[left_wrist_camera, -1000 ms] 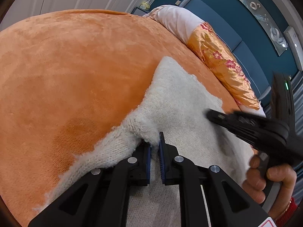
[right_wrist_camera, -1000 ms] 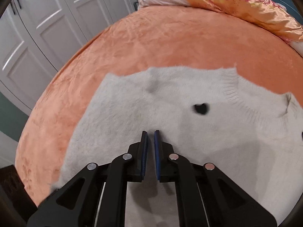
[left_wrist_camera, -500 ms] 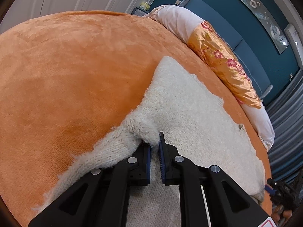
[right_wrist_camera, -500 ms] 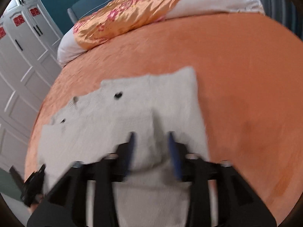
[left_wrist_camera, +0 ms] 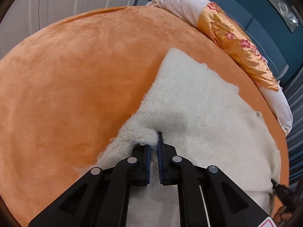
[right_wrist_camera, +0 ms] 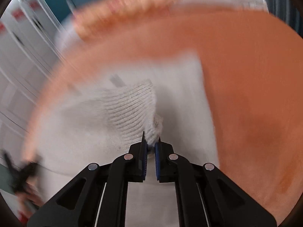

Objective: Fold small clothes

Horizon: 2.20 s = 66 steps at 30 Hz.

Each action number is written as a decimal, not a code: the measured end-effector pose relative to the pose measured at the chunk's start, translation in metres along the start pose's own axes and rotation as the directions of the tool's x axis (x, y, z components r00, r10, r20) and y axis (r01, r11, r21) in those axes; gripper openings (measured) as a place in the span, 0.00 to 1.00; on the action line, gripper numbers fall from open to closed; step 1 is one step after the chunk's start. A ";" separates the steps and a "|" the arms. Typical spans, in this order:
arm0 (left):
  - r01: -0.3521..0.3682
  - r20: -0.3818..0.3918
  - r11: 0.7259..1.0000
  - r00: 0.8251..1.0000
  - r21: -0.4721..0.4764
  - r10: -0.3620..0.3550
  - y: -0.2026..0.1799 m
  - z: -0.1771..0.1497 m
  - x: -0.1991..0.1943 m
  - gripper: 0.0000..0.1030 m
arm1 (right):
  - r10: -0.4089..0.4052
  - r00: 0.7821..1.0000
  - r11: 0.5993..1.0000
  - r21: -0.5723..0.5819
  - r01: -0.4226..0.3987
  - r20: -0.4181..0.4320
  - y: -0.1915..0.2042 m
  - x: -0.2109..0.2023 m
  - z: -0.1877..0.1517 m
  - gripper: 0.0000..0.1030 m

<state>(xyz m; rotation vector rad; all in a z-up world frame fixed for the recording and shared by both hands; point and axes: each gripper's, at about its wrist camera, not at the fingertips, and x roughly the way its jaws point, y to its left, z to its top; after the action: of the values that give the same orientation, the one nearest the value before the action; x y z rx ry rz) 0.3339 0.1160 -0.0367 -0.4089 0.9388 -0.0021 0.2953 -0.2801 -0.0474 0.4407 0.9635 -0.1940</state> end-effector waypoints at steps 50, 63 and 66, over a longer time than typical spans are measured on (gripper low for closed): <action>0.229 -0.211 0.972 0.953 0.043 -0.216 0.071 -0.160 -0.248 0.04 | 0.142 0.990 0.978 0.161 -0.136 -0.026 -0.053 -0.235 -0.249 0.04; 0.141 -0.470 0.987 0.878 0.077 -0.089 0.114 -0.246 -0.330 0.04 | 0.022 0.914 0.997 -0.061 -0.051 -0.406 -0.057 -0.302 -0.355 0.04; 0.161 -0.398 0.983 0.910 0.093 -0.111 0.094 -0.227 -0.341 0.04 | 0.023 0.935 0.996 -0.074 -0.052 -0.353 -0.049 -0.314 -0.337 0.04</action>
<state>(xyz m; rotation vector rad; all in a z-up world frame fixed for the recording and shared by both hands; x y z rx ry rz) -0.0634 0.1859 0.0799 -0.3638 1.2971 -0.2792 -0.1513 -0.1849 0.0333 0.4250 1.3097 -0.0386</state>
